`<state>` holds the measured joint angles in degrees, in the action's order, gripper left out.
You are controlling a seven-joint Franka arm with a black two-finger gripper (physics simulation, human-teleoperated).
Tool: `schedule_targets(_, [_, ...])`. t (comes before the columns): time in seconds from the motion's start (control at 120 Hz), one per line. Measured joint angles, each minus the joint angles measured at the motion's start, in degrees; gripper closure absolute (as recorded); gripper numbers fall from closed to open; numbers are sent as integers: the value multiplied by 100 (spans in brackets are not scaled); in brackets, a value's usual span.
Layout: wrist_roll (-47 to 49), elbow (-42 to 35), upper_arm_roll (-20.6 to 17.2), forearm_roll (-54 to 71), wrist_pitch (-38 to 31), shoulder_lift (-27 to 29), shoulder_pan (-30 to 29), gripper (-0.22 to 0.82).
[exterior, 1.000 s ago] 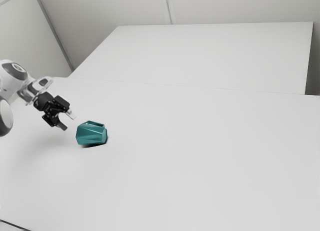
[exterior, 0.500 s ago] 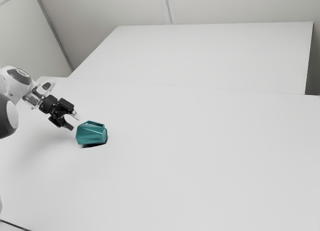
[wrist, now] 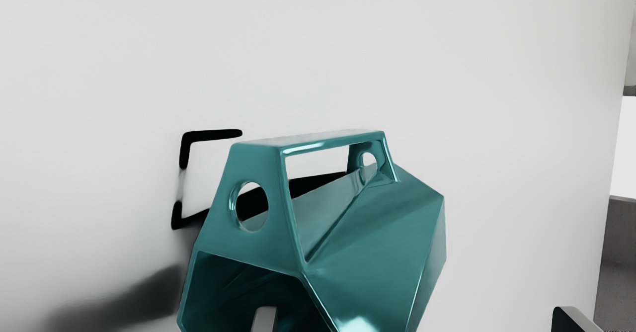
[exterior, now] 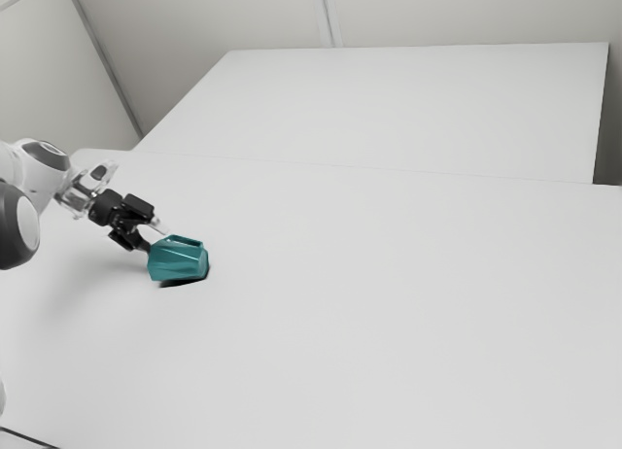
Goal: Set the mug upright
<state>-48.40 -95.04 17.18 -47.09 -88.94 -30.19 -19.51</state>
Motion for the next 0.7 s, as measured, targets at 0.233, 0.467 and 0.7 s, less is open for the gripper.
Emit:
schedule_targets(0.233, [-80,-135,-152,-91,-17,-7,-1,0])
schedule_targets(0.467, [-134,-165,-210,-174,-27,-2,0,13])
schedule_targets(0.7, [-171,-209,-215,-316,-16,3,0,57])
